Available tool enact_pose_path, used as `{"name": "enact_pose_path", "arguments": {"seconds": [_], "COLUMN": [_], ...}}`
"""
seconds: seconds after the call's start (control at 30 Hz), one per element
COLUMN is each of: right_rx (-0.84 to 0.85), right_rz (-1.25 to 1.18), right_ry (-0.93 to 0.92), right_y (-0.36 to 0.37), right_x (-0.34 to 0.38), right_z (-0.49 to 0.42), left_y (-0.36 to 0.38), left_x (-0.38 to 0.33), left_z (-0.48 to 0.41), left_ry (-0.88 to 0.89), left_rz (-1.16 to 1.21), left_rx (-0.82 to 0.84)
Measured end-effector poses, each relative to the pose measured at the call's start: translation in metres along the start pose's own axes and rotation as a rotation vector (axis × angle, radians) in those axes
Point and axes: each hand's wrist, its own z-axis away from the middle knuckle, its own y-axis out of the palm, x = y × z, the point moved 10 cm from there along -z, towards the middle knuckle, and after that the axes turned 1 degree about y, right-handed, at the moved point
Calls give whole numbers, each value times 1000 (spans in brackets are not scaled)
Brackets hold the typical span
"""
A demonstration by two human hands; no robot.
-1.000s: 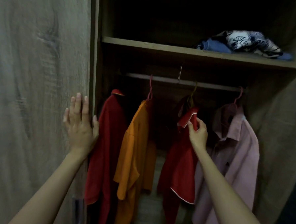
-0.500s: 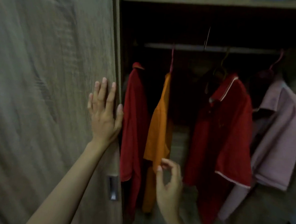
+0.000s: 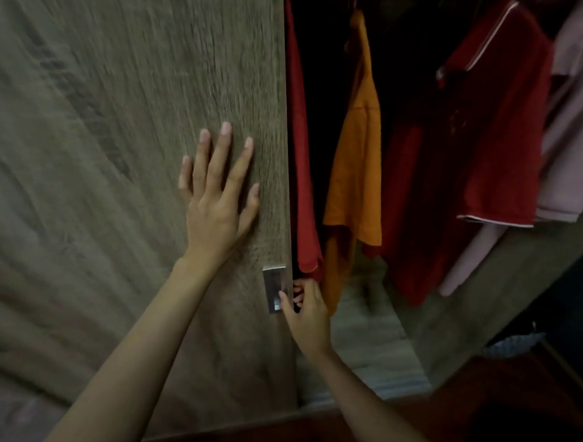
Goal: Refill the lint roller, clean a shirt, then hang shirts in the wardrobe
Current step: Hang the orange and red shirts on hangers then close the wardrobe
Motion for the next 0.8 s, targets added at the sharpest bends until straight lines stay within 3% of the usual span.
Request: {"name": "enact_pose_path", "arguments": {"seconds": [0.37, 0.8], "right_rx": [-134, -235], "right_rz": [164, 181], "right_ry": [17, 169], "right_y": [-29, -127], "right_x": [-5, -75], "right_z": [-5, -28], "left_y": [8, 48], "left_x": [-22, -124], "left_z": [-4, -8], "left_ry": [20, 257], "left_rz": [63, 118], "left_rx": [10, 110]}}
